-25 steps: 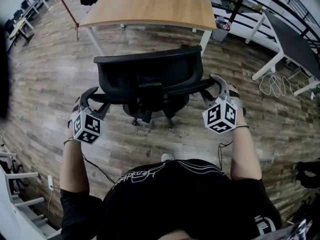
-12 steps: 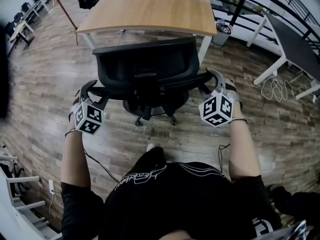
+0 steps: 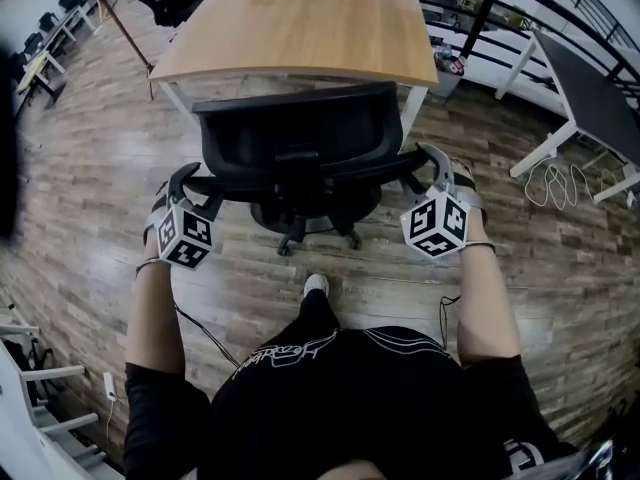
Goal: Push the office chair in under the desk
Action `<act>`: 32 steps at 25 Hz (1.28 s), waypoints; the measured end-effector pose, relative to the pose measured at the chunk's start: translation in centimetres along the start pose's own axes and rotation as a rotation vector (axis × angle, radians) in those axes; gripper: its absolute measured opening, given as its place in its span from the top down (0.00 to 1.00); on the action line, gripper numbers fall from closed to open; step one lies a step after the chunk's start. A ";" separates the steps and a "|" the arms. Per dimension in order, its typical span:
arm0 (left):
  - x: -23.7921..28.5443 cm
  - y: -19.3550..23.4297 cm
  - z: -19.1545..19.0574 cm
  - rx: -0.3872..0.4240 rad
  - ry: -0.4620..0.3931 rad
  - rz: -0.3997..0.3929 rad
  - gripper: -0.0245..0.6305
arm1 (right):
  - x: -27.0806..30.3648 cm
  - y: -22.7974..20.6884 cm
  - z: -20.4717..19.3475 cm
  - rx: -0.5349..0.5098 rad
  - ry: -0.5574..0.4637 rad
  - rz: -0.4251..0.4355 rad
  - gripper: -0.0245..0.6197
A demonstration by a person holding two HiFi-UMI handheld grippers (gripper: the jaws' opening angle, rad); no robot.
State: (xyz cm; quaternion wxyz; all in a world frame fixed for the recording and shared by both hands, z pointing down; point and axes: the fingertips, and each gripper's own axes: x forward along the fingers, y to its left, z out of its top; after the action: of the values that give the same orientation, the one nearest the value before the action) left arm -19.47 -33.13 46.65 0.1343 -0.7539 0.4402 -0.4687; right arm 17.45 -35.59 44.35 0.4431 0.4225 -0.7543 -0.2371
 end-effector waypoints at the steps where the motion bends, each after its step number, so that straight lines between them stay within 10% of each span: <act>1: 0.5 0.4 0.2 0.001 0.001 -0.001 0.56 | 0.5 -0.4 0.0 0.002 0.001 -0.001 0.54; 32: 17.6 14.7 4.6 0.093 -0.133 -0.027 0.56 | 15.7 -9.9 1.5 0.067 0.136 -0.067 0.54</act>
State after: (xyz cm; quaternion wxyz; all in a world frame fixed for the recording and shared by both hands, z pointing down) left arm -20.55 -56.45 45.53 0.1919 -0.7821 0.3981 -0.4394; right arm 16.44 -54.21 43.69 0.4708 0.4773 -0.7153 -0.1970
